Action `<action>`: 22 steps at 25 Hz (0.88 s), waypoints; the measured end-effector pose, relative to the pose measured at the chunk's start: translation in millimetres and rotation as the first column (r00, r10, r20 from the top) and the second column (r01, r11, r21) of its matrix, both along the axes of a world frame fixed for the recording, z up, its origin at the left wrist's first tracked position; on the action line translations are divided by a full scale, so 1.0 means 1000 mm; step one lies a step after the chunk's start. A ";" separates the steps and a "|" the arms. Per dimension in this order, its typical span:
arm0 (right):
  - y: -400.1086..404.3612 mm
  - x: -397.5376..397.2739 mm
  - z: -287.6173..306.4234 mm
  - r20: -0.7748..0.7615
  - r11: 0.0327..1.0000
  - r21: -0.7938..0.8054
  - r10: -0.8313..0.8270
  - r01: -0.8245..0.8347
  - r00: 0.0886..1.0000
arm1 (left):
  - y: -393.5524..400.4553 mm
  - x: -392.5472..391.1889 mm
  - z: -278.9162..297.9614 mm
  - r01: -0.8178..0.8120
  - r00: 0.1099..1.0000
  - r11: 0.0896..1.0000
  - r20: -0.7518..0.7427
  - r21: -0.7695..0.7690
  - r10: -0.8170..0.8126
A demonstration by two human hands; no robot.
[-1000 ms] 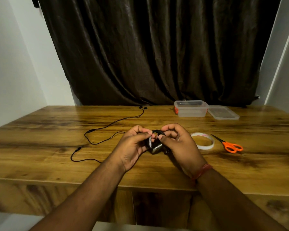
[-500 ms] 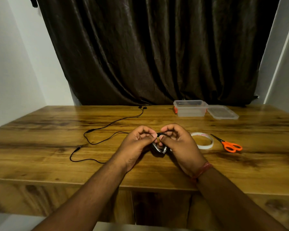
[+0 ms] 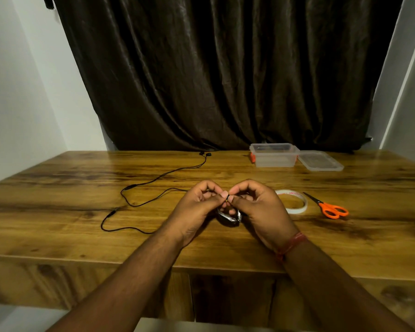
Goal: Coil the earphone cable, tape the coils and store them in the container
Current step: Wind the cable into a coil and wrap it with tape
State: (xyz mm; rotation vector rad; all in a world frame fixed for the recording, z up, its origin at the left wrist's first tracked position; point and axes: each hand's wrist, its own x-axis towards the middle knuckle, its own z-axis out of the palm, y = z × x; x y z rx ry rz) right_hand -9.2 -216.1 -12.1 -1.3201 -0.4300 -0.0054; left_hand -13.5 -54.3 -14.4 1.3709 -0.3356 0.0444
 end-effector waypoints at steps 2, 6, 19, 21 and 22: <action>0.001 0.000 0.000 -0.007 1.000 0.017 0.011 -0.010 1.000 | 0.000 0.002 0.000 -0.026 1.000 1.000 -0.002 -0.002 0.026; 0.001 0.001 0.000 -0.066 0.995 0.103 0.011 -0.004 0.998 | 0.003 0.004 0.000 -0.057 0.998 0.997 -0.023 -0.060 0.055; -0.001 0.002 -0.001 0.028 0.999 0.015 -0.036 0.036 0.999 | 0.001 0.000 0.002 0.023 0.999 1.000 -0.039 -0.001 -0.023; -0.001 0.004 -0.001 0.000 0.997 0.072 -0.034 0.034 0.999 | 0.002 0.001 0.002 0.035 0.999 0.999 -0.036 0.008 -0.035; -0.001 0.004 -0.001 -0.008 0.995 0.089 -0.037 0.037 0.999 | 0.001 0.001 0.002 0.038 0.999 0.999 -0.033 0.016 -0.038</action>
